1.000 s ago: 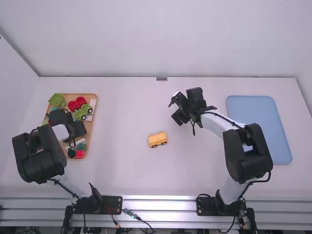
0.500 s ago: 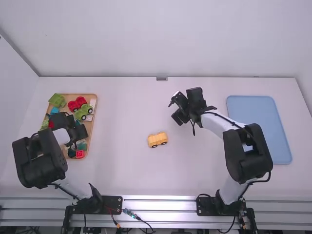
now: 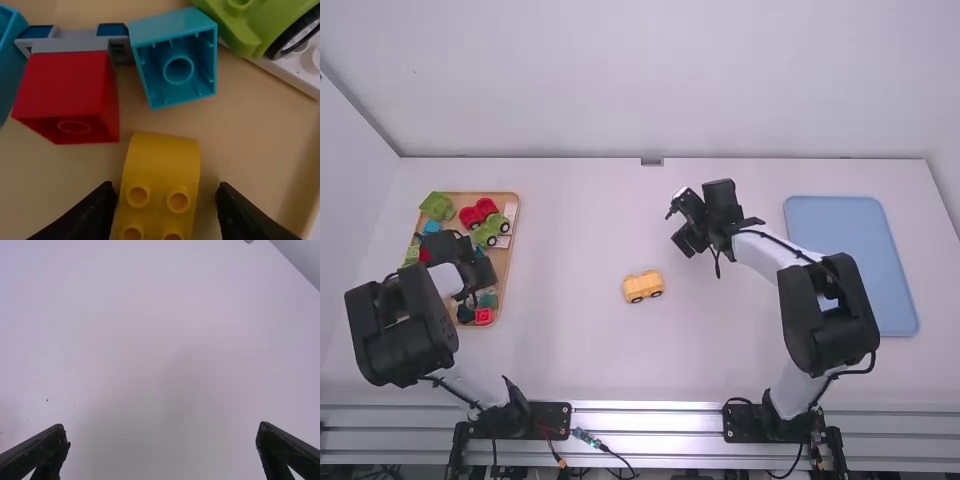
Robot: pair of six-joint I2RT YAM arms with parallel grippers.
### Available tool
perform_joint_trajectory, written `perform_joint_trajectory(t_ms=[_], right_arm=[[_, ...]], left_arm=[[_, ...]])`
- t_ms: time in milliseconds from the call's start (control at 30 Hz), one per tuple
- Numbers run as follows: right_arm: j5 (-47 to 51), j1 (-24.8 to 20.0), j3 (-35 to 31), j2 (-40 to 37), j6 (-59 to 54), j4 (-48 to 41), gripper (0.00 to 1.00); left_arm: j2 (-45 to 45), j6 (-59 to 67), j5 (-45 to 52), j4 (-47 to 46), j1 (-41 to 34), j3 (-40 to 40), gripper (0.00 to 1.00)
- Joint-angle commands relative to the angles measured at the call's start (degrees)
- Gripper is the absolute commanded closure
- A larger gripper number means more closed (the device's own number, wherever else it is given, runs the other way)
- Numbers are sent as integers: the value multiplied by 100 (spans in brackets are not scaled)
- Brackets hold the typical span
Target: Assemble lego blocks to make yellow taxi
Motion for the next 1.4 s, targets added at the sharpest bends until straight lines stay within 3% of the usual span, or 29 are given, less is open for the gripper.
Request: perform_joint_trajectory(t_ms=[0,333,467,667,1067,1200,1367], right_arm=[[11,-26,170,-149,35,9,1],[13,-26,170,-149,33,11,1],[15,-26,170,-149,35,11,1],[13,-28,170,-149,33,11,1],[15,-39,170,-149,37,13,1],[7,-111,170,-149,37,15,1],[-195,-229,170,-149,39,22,1]], left_arm=[[185,-65,243,-240,-9,-286,49],[164,-323,-254,-352,-28,-289,56],[159,-320,-302,-343,-63,-289,64],[159,-362,-302,-352,-63,-236,66],[-142,-360,262,-494,-70,378,74],[-413,-362,527,-1056,-76,817,90],[-660,-355,610,-1665,-133,1373,95]])
